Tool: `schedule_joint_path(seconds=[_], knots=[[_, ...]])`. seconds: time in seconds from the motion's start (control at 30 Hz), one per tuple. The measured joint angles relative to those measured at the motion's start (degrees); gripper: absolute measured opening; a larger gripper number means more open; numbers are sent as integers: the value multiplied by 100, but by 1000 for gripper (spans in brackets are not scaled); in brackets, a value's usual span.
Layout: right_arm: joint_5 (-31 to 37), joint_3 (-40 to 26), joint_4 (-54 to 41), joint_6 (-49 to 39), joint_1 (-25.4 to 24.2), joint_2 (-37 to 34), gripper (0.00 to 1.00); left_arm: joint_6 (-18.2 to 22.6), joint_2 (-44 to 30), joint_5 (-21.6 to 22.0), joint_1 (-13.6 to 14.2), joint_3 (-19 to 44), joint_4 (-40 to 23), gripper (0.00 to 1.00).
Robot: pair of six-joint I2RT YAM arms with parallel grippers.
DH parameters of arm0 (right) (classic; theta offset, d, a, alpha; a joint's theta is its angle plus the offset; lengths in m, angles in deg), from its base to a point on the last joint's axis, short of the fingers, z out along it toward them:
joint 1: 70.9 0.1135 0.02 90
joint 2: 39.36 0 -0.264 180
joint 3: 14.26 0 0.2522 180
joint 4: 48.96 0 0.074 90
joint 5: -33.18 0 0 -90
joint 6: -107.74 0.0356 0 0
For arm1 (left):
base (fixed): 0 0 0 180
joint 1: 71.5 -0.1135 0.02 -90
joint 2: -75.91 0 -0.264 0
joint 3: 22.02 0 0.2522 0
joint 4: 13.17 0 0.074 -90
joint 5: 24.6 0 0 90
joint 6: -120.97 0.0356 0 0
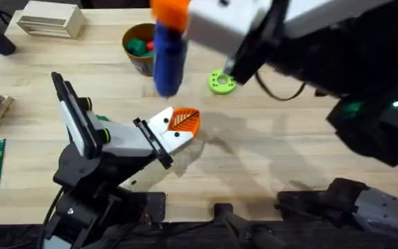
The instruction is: Pick up the gripper from the table and insert it into the empty holder that is missing its gripper. Then pick up a screw, insert it into the mounting hole, and use the screwdriver to tighten it. Finally, clean up the table by picking up the vegetable and placing it into the bucket.
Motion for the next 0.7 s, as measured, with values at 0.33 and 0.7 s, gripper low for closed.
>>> schedule_joint_path(seconds=[0.33,0.7], knots=[[-14,2,-87,-504,627,-253,31,0,-1,2,0,0,0,5],[-13,2,-190,-832,651,-251,31,0,1,2,0,0,1,4]])
